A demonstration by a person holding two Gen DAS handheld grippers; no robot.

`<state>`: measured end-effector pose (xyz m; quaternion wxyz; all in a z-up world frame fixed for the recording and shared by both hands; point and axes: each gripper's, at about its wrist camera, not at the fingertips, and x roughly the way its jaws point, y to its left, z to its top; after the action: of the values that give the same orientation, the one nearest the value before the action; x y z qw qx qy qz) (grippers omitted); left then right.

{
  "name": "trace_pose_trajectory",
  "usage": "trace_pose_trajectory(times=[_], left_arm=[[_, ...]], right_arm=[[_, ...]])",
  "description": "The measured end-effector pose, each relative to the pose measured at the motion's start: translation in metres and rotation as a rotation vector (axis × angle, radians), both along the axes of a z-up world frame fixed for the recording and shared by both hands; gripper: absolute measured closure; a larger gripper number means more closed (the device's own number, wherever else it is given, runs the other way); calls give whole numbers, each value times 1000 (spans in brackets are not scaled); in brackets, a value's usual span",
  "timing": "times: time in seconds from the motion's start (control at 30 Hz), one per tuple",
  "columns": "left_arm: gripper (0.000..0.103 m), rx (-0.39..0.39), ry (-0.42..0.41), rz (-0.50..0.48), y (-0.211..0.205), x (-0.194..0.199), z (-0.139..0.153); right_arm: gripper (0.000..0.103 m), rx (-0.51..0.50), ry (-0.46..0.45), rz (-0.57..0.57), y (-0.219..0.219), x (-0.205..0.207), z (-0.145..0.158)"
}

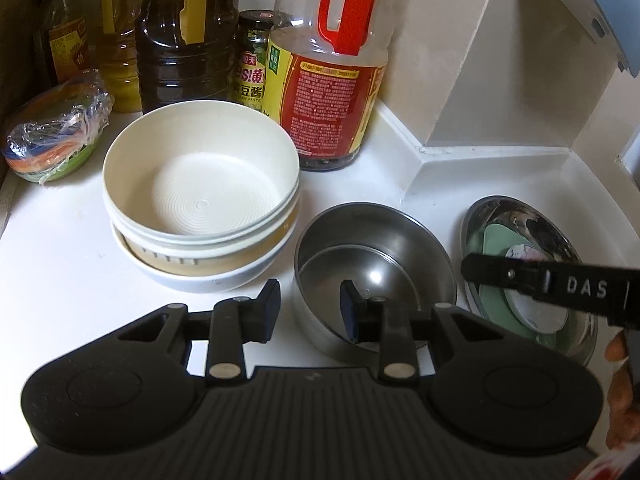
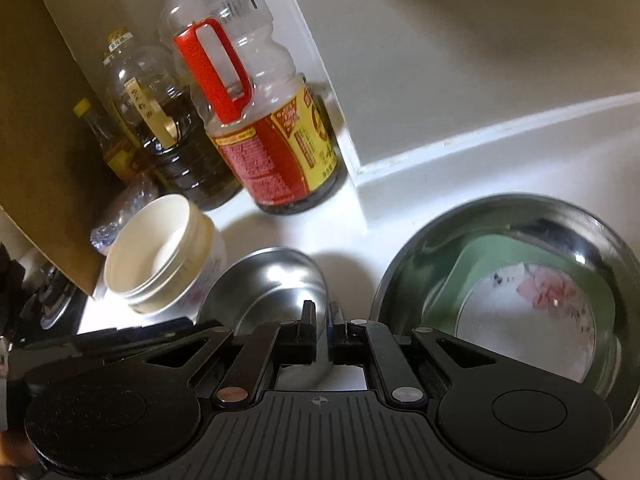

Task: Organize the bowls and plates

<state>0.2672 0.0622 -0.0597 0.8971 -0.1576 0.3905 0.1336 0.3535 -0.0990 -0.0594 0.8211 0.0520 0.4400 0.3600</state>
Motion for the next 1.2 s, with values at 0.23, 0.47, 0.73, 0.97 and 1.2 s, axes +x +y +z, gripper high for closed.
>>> trace_pose_trajectory(times=[0.23,0.47,0.73,0.97,1.2], left_arm=[[78,1,9,10,0,5,-6],[88,-11,21,3,2,6,-12],[89,-1,22,-7,1,6,-13],[90,1,11,-22,-1,-4,-7],[90,1,0,-32,-3,-17,1]], right_arm=[[96,-31,4,4,16,14,-14],[96,-46,8,4,23,16,-22],[96,-68,-7,2,26,9,-24],[97,-77,-26,-15,21,-5,-15],[97,-75,-22,-23,16,-19,-6]])
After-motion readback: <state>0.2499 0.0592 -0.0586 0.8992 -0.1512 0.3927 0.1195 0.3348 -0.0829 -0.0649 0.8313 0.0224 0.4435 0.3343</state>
